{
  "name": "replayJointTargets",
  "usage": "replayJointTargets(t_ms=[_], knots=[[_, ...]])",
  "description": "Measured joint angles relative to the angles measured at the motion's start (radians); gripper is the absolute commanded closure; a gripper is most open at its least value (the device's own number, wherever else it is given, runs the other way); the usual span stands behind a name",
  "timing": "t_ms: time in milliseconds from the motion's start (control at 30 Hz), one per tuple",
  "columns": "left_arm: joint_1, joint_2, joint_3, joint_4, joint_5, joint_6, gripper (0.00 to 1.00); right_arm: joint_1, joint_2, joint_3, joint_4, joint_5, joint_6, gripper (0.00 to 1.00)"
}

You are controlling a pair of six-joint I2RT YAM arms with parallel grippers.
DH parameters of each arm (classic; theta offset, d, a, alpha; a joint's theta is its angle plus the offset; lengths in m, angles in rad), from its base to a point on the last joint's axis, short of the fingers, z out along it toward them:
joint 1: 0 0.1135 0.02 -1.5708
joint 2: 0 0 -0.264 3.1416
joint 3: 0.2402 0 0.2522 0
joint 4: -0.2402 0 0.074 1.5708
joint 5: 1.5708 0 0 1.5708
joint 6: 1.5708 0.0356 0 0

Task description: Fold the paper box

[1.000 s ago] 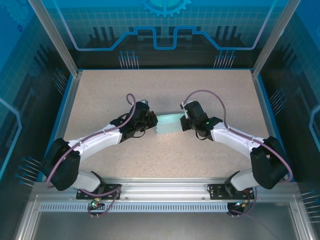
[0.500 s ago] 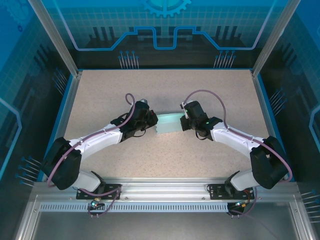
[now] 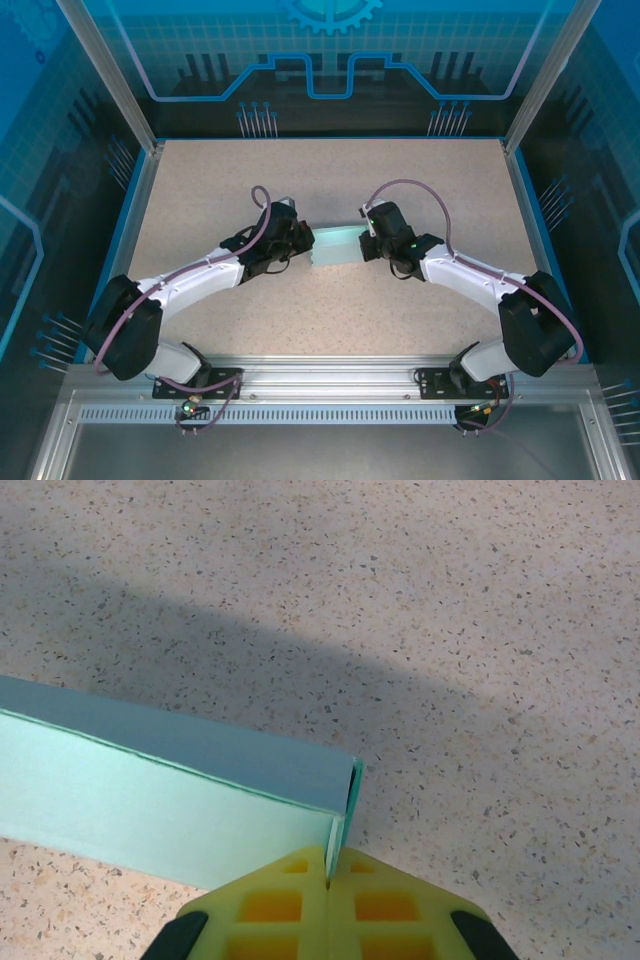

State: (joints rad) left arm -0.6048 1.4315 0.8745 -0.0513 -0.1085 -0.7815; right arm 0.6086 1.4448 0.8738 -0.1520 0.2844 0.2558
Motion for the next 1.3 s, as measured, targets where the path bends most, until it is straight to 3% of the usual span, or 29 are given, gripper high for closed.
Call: replayJointTargets(t_ms=[900,1100,1300], knots=[[-0.025,-0.053,-0.048,-0.059,-0.098,0.197,0.88,0.026,0.008,0.002,0.016,-0.043,0.007,0.98],[-0.029,-0.053,-0.081,-0.054,-0.097,0.209,0.8,0.028,0.008,0.002,0.019,-0.06,0.007,0.98],[-0.03,-0.064,-0.082,-0.073,-0.092,0.225,0.61,0.033,0.009,0.002,0.022,-0.074,0.007,0.98]])
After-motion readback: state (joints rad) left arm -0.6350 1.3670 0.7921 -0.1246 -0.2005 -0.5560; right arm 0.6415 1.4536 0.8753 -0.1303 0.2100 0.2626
